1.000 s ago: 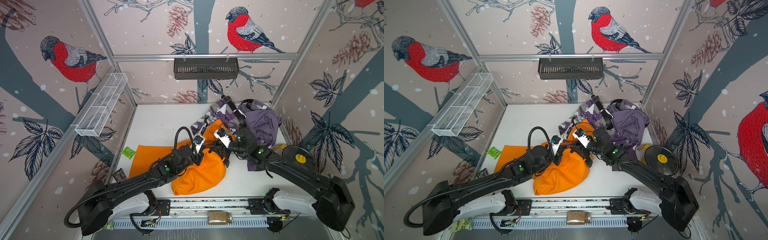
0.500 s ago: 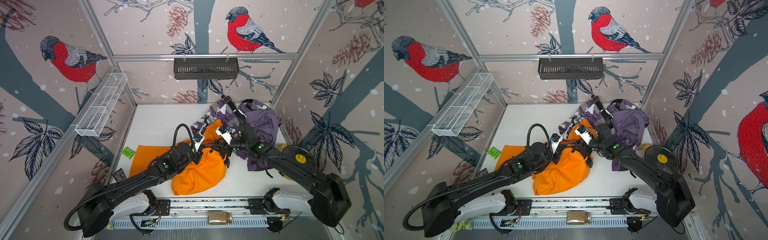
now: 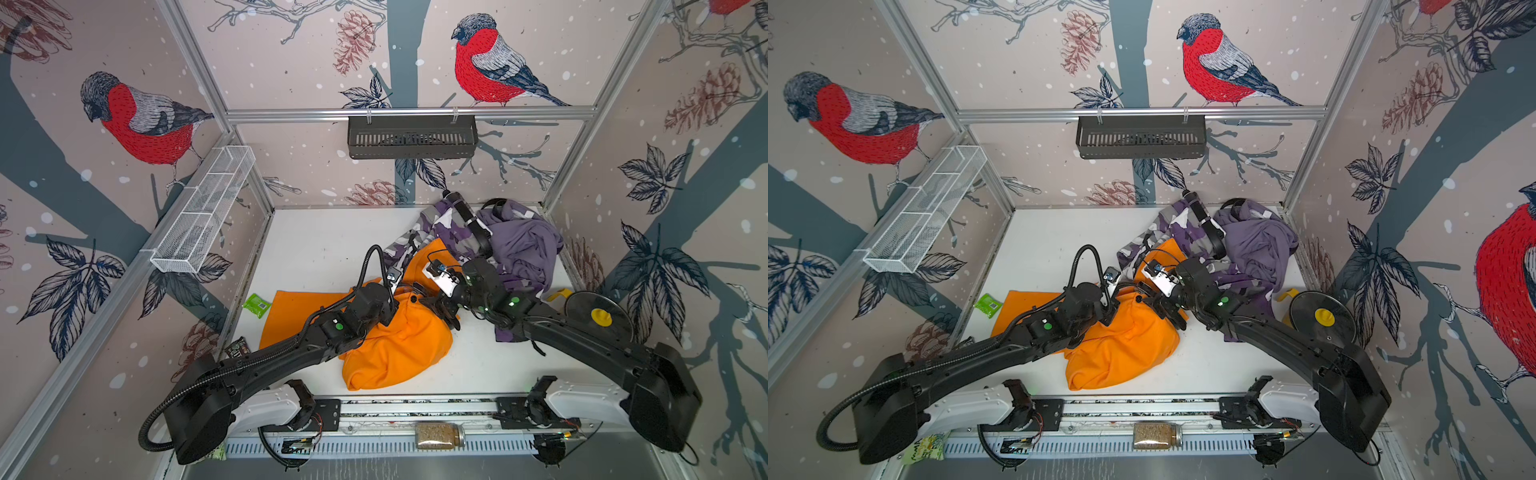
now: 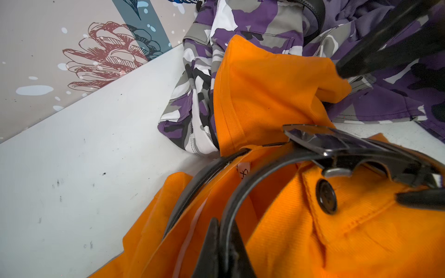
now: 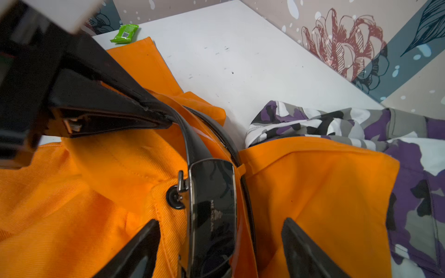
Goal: Remove the belt from the trousers
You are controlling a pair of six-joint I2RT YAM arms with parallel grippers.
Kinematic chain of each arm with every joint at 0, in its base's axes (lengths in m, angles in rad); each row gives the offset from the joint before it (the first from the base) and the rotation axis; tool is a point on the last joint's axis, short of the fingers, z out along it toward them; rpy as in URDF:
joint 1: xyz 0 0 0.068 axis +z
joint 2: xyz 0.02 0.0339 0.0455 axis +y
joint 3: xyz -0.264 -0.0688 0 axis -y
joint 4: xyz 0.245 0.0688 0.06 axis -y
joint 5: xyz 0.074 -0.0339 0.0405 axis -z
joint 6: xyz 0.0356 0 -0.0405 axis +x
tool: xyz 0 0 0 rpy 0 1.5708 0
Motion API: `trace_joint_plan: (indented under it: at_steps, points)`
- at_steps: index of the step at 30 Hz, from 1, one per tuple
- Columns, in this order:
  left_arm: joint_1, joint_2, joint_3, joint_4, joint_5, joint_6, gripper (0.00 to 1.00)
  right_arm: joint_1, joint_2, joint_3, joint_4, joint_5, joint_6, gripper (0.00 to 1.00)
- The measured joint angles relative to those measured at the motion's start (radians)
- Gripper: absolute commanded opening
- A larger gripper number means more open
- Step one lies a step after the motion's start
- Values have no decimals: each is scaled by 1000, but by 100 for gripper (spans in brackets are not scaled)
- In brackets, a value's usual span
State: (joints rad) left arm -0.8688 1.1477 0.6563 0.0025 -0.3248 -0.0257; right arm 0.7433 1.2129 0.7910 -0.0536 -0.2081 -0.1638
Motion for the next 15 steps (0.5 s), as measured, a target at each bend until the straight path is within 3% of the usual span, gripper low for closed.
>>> trace_joint_plan:
  at_steps: [7,15]
  points:
    - [0,-42,-13,-8,-18,0,0,23,23,13,28,25,-28,86]
    - [-30,-98,-32,-4,-24,20,0,19,136,86,38,-61,-53,91]
